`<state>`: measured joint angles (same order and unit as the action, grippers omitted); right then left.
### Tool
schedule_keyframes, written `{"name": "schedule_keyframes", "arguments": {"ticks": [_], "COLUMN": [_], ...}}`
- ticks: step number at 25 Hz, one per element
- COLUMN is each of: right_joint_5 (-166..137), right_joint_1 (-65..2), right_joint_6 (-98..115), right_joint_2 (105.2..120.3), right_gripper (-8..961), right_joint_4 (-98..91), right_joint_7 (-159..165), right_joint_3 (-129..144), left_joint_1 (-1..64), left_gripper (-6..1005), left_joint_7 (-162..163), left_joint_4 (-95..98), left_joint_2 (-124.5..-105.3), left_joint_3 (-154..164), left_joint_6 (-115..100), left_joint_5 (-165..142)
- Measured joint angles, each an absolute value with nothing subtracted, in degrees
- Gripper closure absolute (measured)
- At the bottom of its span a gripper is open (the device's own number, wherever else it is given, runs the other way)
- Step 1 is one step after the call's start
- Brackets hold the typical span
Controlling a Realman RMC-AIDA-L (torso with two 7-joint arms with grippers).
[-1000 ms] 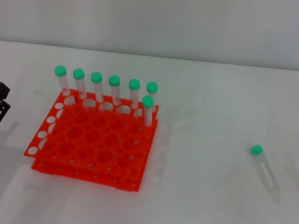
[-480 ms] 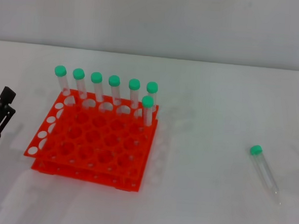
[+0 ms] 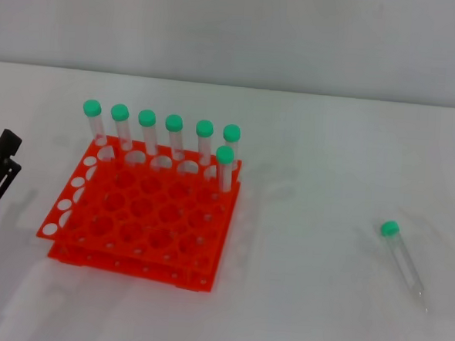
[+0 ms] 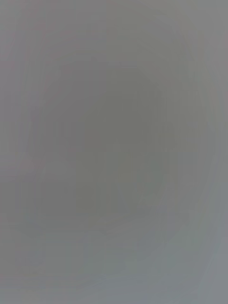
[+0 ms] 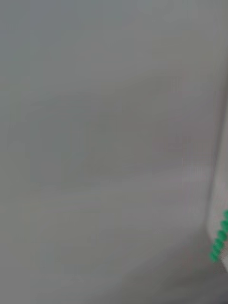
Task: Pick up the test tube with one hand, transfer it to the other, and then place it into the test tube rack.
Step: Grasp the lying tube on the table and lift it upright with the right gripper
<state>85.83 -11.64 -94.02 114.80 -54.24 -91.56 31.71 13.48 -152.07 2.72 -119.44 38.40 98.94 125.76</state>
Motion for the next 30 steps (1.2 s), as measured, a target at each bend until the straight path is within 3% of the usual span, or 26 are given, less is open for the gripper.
{"name": "schedule_keyframes", "arguments": {"ticks": [15, 23, 30], "right_joint_5": [47.4, 31.6, 28.4], "right_joint_1": [-19.2, -28.6, -30.7], "right_joint_6": [-86.2, -96.1, -94.3], "right_joint_2": [114.95, 115.15, 115.53], "right_gripper": [140, 142, 144], "right_joint_4": [-98.0, -98.3, -91.5], "right_joint_7": [-38.4, -27.1, -23.1], "right_joint_3": [54.8, 68.0, 80.6], "left_joint_1": [14.6, 14.7, 15.6], "left_gripper": [182, 182, 182], "left_joint_7": [-150.6, -150.9, -151.0], "left_joint_4": [2.7, 3.3, 3.4], "left_joint_2": [-119.29, -119.12, -119.17], "left_joint_3": [37.9, 37.9, 37.9], "left_joint_6": [98.0, 97.0, 96.3], "left_joint_5": [127.4, 127.9, 128.6]}}
